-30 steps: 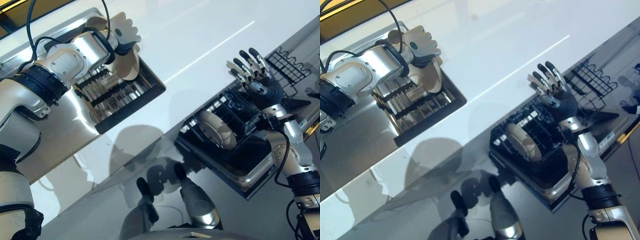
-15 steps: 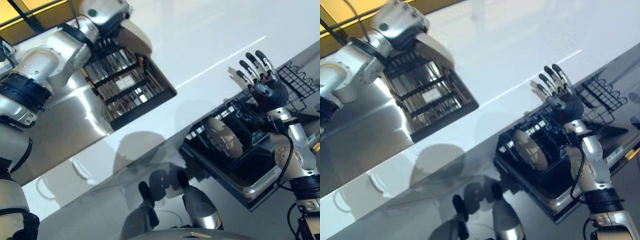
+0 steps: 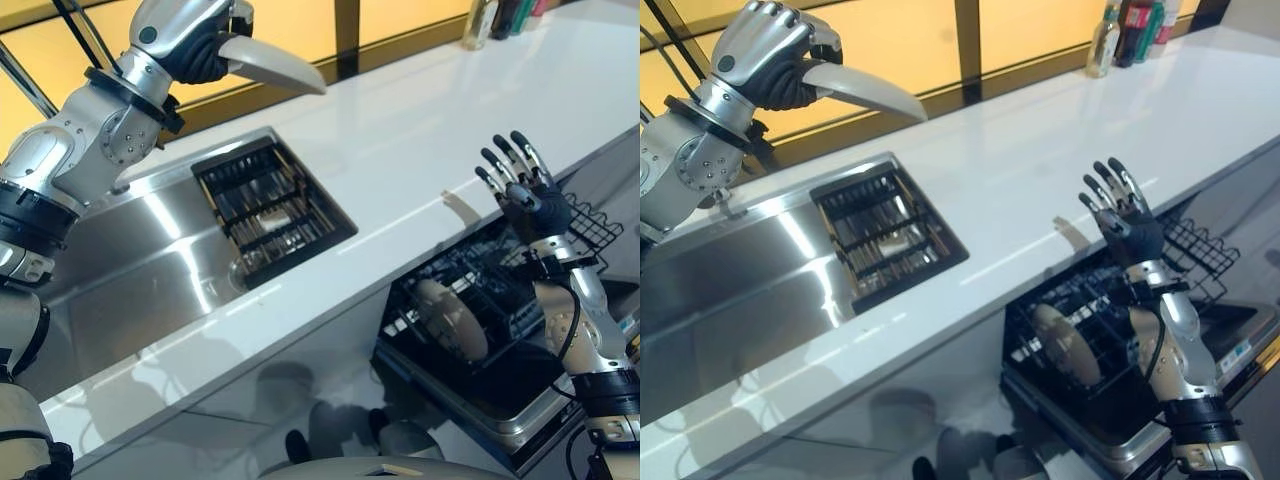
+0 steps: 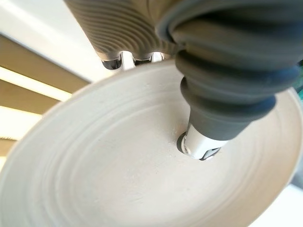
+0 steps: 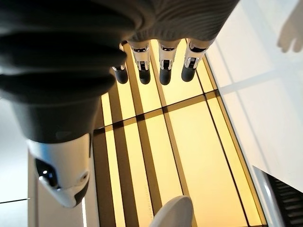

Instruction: Pick up plates and place into dishwasher.

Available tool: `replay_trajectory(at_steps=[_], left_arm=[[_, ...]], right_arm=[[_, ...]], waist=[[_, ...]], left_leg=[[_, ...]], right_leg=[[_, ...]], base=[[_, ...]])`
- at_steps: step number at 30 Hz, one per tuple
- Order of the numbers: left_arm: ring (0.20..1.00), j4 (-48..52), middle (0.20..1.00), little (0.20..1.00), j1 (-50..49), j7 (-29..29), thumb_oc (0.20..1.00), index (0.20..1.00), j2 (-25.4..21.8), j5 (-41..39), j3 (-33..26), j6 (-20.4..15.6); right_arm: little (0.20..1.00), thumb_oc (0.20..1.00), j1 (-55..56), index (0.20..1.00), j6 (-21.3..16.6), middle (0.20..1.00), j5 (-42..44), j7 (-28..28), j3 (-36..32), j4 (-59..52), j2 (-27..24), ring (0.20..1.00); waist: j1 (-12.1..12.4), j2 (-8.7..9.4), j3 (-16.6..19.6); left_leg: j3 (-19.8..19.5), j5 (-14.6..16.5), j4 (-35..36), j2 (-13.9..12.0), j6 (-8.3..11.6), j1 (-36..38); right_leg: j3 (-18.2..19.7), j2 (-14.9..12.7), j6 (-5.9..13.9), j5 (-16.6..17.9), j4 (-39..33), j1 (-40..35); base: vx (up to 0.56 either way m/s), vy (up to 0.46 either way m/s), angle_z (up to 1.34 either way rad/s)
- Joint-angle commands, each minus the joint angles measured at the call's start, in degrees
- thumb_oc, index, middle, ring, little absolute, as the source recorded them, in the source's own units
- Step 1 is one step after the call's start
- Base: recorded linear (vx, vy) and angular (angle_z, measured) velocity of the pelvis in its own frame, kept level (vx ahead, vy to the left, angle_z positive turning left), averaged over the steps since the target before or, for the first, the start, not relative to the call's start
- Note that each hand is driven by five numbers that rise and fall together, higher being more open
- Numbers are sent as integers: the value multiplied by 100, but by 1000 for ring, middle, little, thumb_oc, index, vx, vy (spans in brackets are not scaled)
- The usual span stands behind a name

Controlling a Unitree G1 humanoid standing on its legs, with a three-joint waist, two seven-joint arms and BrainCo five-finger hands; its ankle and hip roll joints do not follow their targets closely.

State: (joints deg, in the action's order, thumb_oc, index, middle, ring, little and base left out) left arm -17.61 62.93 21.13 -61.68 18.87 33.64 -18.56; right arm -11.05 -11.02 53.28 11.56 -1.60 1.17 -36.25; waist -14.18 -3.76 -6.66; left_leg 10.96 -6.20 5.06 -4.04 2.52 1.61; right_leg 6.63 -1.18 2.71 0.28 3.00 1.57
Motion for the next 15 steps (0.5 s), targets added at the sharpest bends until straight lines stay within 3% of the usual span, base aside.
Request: replay_trajectory(at_steps=[1, 3, 7, 11, 15], left_arm=[[200, 97, 200, 200, -403, 150, 200, 200, 164, -1131, -1089, -168], [200, 370, 200, 200, -872, 14, 200, 200, 384, -1703, -1570, -240], [200, 1289, 200, 200, -2326, -739, 200, 200, 1500, -2992, -2747, -287], [200, 2012, 200, 200, -3231, -1188, 200, 200, 2463, -3534, -3029, -271], [200, 2332, 200, 200, -3792, -1382, 200, 200, 3099, -3984, -2957, -44]], right_arm=[[1000, 1000, 92, 1000, -547, 1000, -508, -477, -307, -198, 108, 1000], [1000, 1000, 149, 1000, -550, 1000, -617, -659, -328, -244, 189, 1000], [1000, 1000, 388, 1000, -681, 1000, -894, -1046, -457, -373, 563, 1000], [1000, 1000, 494, 1000, -767, 1000, -1101, -1332, -576, -570, 834, 1000], [1000, 1000, 494, 1000, -792, 1000, -1349, -1401, -564, -737, 960, 1000]], waist=[[187, 247, 564], [208, 251, 618], [284, 283, 684], [327, 309, 705], [375, 344, 710]], left_leg=[[-91, 620, -187, 65, -121, 243], [-103, 646, -227, 81, -130, 265], [-234, 697, -246, 135, -170, 314], [-345, 709, -216, 162, -199, 344], [-390, 717, -227, 193, -227, 339]], right_leg=[[-237, -405, 475, -19, 288, -12], [-212, -395, 481, 28, 317, -20], [-192, -353, 467, 64, 364, -44], [-223, -322, 444, 79, 363, -61], [-251, -315, 439, 111, 317, -77]], base=[[-21, -27, -5], [-23, -35, -6], [-21, -46, -9], [-30, -38, 1], [-49, -44, 0]])
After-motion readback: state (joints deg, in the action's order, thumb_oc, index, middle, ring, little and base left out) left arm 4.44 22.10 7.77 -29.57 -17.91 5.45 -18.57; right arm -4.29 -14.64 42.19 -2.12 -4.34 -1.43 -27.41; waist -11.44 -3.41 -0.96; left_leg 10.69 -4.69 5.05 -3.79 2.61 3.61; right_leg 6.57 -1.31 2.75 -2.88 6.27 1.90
